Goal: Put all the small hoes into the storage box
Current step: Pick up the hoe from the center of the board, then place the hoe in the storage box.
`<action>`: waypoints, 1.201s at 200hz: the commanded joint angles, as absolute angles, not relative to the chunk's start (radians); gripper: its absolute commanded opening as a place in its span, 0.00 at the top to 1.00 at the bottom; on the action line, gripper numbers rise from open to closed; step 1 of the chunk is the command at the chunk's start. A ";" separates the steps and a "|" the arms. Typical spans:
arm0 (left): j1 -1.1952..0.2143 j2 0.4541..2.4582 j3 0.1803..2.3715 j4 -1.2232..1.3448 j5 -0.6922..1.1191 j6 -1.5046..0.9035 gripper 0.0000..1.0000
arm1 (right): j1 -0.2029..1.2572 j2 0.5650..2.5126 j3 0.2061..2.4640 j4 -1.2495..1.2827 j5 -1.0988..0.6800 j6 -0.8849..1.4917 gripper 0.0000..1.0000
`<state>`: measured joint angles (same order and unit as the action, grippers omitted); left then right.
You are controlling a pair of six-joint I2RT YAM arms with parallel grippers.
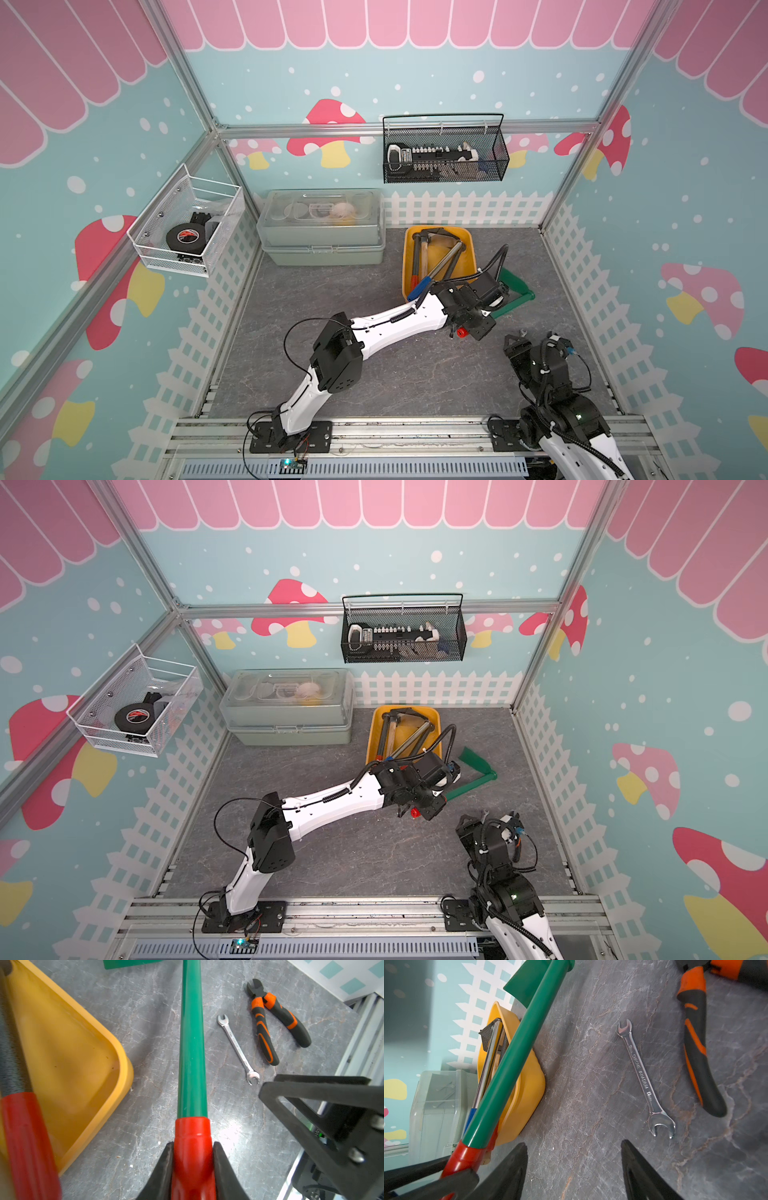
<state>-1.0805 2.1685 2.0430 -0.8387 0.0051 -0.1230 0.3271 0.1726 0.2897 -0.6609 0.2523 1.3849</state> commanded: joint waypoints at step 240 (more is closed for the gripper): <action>-0.853 1.913 1.924 -0.645 -0.037 -0.234 1.00 | 0.330 0.379 0.434 -0.570 0.337 1.118 0.24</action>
